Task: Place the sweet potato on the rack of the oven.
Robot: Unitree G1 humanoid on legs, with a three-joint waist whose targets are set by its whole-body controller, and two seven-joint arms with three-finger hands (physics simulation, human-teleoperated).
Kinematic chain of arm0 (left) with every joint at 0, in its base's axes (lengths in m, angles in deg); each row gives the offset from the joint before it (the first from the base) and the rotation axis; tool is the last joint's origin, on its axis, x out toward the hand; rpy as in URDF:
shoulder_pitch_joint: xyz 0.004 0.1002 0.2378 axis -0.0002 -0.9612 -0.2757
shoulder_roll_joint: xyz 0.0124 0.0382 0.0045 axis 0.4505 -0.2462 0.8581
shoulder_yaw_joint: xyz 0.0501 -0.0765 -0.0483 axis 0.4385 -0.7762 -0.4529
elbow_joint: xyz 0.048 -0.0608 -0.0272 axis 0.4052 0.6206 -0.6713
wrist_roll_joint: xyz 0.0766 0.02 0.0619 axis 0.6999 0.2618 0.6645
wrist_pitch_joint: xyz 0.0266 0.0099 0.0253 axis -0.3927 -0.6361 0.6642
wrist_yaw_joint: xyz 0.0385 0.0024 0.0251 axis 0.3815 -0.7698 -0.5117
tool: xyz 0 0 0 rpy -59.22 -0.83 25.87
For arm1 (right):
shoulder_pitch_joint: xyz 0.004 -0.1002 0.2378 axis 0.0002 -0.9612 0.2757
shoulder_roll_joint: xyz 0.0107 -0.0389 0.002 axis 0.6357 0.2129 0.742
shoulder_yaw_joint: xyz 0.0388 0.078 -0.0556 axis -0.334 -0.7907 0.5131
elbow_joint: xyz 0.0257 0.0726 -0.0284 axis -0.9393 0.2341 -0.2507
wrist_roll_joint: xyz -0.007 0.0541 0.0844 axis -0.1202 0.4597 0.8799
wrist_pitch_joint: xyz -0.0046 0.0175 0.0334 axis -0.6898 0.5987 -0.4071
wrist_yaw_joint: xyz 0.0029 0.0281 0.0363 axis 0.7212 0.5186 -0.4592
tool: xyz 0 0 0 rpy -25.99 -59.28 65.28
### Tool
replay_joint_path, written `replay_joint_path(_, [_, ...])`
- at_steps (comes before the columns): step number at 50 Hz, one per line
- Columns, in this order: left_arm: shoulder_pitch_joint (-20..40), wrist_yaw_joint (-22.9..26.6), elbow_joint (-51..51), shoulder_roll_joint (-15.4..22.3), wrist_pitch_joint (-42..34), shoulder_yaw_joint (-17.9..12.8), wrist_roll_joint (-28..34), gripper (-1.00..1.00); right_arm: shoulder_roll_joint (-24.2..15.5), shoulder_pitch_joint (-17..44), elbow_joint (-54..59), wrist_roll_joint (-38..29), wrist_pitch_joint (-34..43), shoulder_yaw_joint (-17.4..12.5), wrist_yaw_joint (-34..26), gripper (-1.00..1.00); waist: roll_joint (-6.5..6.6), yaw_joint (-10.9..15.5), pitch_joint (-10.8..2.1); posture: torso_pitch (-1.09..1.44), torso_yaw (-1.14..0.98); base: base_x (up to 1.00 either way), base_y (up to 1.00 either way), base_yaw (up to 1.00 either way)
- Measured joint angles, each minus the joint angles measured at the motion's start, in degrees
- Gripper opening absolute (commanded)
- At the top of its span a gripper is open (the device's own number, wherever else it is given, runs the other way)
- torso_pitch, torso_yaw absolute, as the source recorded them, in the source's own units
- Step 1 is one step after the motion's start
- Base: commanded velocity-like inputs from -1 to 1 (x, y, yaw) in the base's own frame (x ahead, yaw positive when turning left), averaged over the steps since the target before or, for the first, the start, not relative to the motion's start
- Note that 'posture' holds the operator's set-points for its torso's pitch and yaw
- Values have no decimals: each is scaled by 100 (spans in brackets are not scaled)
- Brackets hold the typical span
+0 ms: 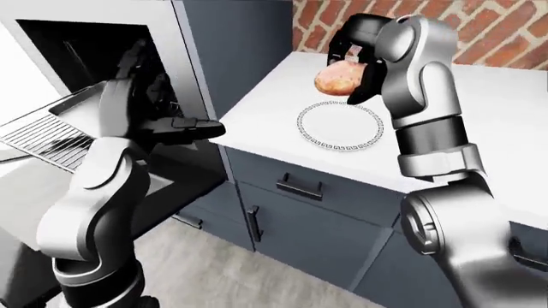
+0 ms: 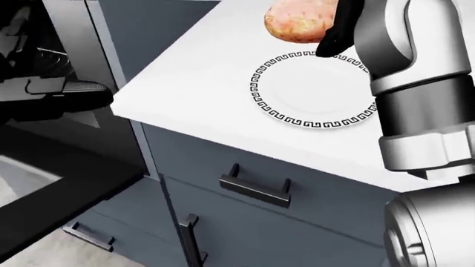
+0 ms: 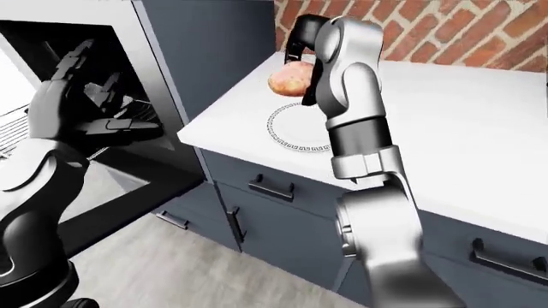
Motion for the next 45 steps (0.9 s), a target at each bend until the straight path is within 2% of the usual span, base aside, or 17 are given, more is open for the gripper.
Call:
replay_joint_path(3, [13, 17, 5, 2, 13, 12, 0, 100, 0, -44, 67, -4, 12, 3, -9, -100, 308, 12, -2, 0, 0, -4, 0, 100])
replay_joint_path(4, [19, 19, 8, 19, 29, -2, 8, 100, 11, -24, 84, -5, 13, 13, -20, -100, 421, 60, -45, 0, 0, -5, 0, 100])
replay_joint_path(6, [-55, 7, 79, 21, 32, -60, 38, 100, 98, -82, 99, 5, -9, 74, -28, -100, 347, 147, -24, 0, 0, -5, 0, 100])
replay_joint_path(8, [-80, -18, 113, 17, -11, -90, 70, 100, 134, -127, 136, 42, -48, 130, -69, -100, 235, 191, -71, 0, 0, -4, 0, 100])
replay_joint_path(10, [-54, -30, 74, 16, -33, -87, 72, 100, 133, -150, 113, 48, -55, 118, -87, -100, 47, 165, -82, 0, 0, -4, 0, 100])
replay_joint_path(15, [-20, -23, -4, 25, -2, -73, 37, 100, 93, -30, 8, 2, -45, 70, -66, -100, -336, 23, 36, 0, 0, -4, 0, 100])
replay_joint_path(17, [27, -23, -9, 30, -8, -55, 30, 100, 64, -3, -59, -11, -45, 50, -65, -100, -594, -51, -18, 0, 0, -4, 0, 100])
replay_joint_path(18, [-1, -24, -45, -23, -2, -31, 24, 100, 42, -43, -99, -20, -44, 28, -58, -100, -567, -121, -8, 0, 0, -4, 0, 100])
replay_joint_path(21, [-60, 8, -12, -42, -59, 60, -27, 100, 17, -89, -26, -62, 9, -13, -102, -100, -604, -52, -38, 0, 0, -4, 0, 100])
replay_joint_path(24, [-32, 0, -5, -14, -88, 2, -25, 100, 48, -96, -84, -67, 13, 10, -104, -100, -405, -8, -18, 0, 0, -4, 0, 100])
replay_joint_path(29, [1, -7, -65, -6, -19, -4, -6, 100, 51, -212, -98, -56, 6, 7, -110, -100, 55, -48, 30, 0, 0, -4, 0, 100])
replay_joint_path(32, [11, -2, -54, -6, -8, 11, -3, 100, 44, -199, -71, -62, 16, -2, -115, -100, 382, -31, 0, 0, 0, -4, 0, 100])
replay_joint_path(34, [-24, -9, 5, 13, 6, -39, 21, 100, 118, -204, -85, -49, -8, 37, -82, -100, 328, 61, 22, 0, 0, -5, 0, 100])
replay_joint_path(36, [-86, -36, 92, 5, -21, -75, 68, 100, 188, -228, -19, 0, -55, 121, -90, -100, 273, 149, -35, 0, 0, -4, 0, 100])
replay_joint_path(39, [-53, -45, 96, 1, -26, -59, 98, 100, 183, -215, 13, 35, -87, 123, -93, -100, 35, 143, -76, 0, 0, -4, 0, 100])
replay_joint_path(45, [-25, -25, -30, 14, -18, -72, 63, 100, 133, -136, -136, -6, -61, 68, -41, -100, -414, 15, 29, 0, 0, -4, 0, 100])
